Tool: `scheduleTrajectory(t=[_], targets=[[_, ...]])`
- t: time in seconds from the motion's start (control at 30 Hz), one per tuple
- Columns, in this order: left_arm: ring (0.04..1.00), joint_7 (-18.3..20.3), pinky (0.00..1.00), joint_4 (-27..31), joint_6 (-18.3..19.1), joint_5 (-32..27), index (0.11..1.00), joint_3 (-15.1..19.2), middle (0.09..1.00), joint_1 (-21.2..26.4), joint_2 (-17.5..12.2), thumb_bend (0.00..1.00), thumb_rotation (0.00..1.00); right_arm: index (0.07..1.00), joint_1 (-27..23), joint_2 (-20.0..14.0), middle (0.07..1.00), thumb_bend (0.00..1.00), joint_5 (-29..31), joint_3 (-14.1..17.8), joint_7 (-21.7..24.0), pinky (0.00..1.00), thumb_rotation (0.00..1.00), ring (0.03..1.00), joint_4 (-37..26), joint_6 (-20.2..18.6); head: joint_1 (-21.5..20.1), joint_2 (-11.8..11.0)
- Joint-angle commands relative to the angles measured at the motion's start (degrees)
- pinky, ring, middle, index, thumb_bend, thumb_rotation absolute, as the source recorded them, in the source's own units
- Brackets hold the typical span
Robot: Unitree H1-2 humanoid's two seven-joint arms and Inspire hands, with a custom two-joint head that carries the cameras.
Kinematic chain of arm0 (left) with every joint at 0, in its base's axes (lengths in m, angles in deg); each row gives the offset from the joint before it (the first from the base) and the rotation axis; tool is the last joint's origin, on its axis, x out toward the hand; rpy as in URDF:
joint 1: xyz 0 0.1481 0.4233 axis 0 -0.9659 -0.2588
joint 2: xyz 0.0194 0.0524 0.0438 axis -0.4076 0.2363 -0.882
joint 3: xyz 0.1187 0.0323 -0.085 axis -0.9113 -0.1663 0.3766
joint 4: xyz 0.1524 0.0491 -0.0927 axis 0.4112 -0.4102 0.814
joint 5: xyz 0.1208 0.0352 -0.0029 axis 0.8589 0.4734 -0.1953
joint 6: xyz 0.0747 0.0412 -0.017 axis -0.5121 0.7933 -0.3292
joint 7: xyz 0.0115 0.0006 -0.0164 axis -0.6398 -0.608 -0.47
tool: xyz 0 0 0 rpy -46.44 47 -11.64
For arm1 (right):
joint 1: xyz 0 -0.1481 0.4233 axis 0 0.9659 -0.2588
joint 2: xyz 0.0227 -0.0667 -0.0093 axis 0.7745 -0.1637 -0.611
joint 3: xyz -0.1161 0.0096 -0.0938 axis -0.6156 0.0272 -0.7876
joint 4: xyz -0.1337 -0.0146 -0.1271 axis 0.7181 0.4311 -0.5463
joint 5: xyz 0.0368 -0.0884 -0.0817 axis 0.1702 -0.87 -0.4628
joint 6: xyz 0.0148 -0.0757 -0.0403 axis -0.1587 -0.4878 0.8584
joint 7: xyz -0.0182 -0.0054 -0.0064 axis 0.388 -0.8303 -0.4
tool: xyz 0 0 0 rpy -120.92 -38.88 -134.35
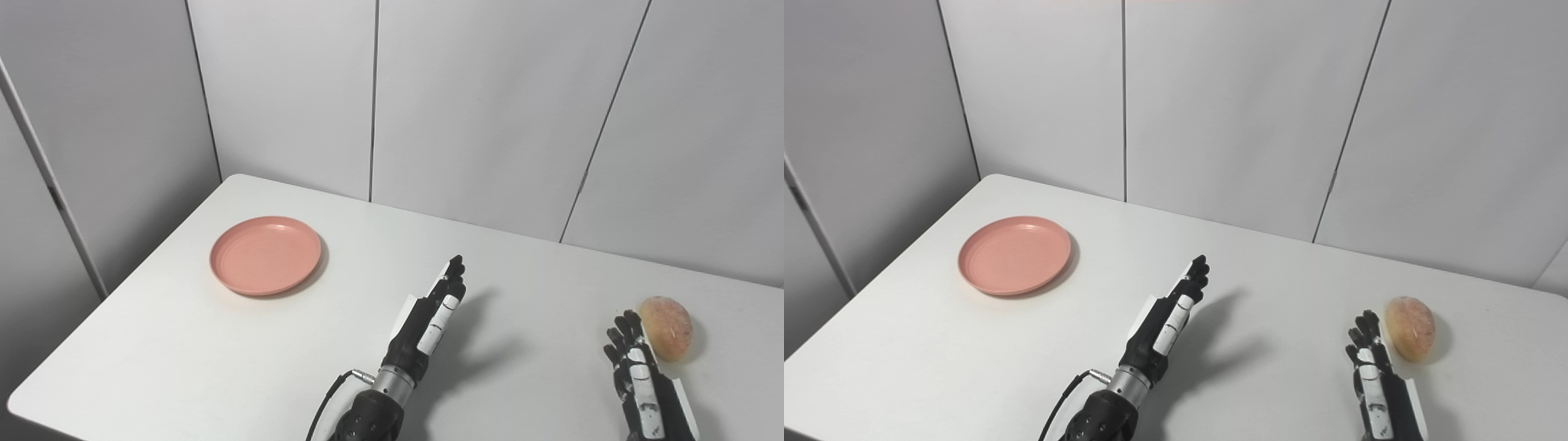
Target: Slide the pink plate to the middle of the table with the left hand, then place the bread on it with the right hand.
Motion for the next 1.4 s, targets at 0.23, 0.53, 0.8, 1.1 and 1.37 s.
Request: scheduleTrajectory(t=[0.23,0.53,0.8,1.1,1.37], targets=[[1.000,-3.0,1.00,-4.9,-4.0,0.6,1.000,1.0,1.000,-1.9,0.7,0.71,1.00,1.000,0.3,-0.2,1.000,0.50,0.2,0.6,0.0,1.00,0.88,1.000,-0.8,2.2,-0.5,-0.6],[1.000,-6.0,1.00,-2.7,-6.2,-3.7,1.000,6.4,1.000,0.5,2.4,0.67,1.00,1.000,0.2,-0.4,1.000,0.49,0.0,0.4,0.2,1.00,0.90,1.000,-0.7,2.2,0.7,-1.5],[1.000,-6.8,1.00,1.9,-3.6,-5.8,1.000,9.5,1.000,3.2,0.3,0.70,1.00,1.000,0.2,-0.5,1.000,0.45,0.0,0.7,0.1,1.00,0.92,1.000,-1.0,2.2,2.6,-1.8],[0.979,-9.8,0.98,6.0,-1.7,-5.8,0.980,13.1,0.979,5.0,-1.8,0.74,1.00,1.000,0.4,-1.0,1.000,0.44,0.2,0.8,0.3,1.00,0.92,1.000,-2.0,0.9,4.2,-2.0],[0.952,-13.4,0.97,7.7,-0.6,-4.7,0.956,16.3,0.954,6.0,-5.7,0.74,1.00,1.000,1.1,-1.2,1.000,0.41,0.3,0.8,0.1,1.00,0.95,1.000,-4.1,-0.7,5.4,-1.8]])
